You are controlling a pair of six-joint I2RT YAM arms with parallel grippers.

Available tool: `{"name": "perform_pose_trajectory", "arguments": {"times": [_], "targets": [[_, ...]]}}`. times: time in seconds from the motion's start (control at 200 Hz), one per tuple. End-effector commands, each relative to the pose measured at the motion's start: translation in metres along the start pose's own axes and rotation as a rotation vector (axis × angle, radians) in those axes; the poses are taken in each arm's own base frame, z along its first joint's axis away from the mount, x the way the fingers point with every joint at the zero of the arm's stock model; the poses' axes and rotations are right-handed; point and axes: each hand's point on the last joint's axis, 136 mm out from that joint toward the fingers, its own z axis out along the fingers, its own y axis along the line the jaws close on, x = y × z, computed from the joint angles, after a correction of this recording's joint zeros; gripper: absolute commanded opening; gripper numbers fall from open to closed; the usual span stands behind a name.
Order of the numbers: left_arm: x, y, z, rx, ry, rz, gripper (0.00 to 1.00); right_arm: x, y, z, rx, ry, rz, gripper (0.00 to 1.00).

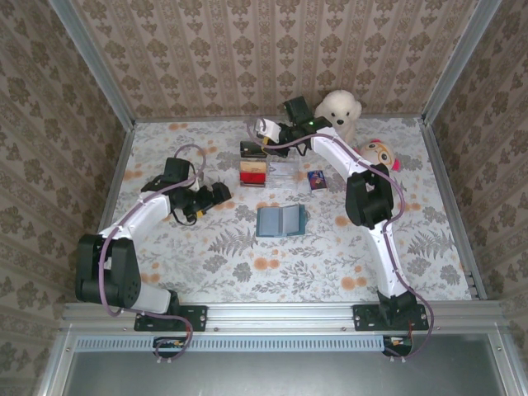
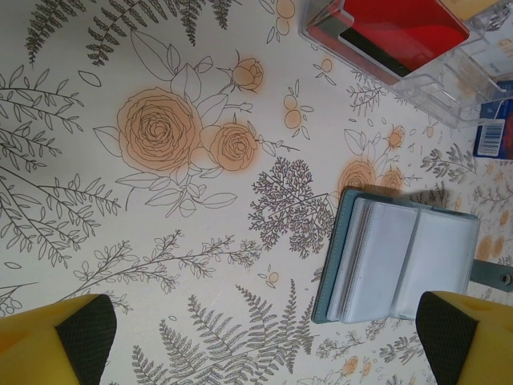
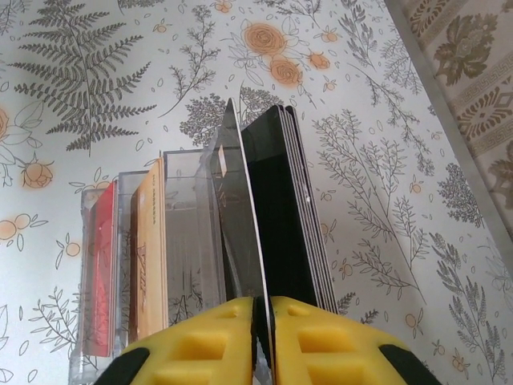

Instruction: Take the credit cards out of the card holder

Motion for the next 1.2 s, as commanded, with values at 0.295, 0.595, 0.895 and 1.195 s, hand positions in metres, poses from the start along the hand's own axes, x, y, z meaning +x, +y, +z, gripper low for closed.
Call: {"name": "perform_pose_trajectory", "arguments": {"times": [0.295, 0.595, 0.895, 1.195], "targets": [[0.004, -0.004, 0.001, 0.014, 0.009, -0.008, 1.0, -0.025, -0.014, -0.023, 0.047, -0.074, -0.018, 0.12], [0.005, -0.003, 0.003, 0.012, 0.014, -0.009, 1.0, -0.027, -0.017, -0.03, 0.048, -0.106, 0.026, 0.13], [0.005, -0.002, 0.003, 0.009, 0.014, -0.01, 1.0, -0.03, -0.02, -0.033, 0.051, -0.142, 0.052, 0.13], [0.006, -0.002, 0.004, 0.008, 0.015, -0.007, 1.0, -0.018, -0.013, -0.022, 0.028, -0.105, 0.049, 0.16]]}}
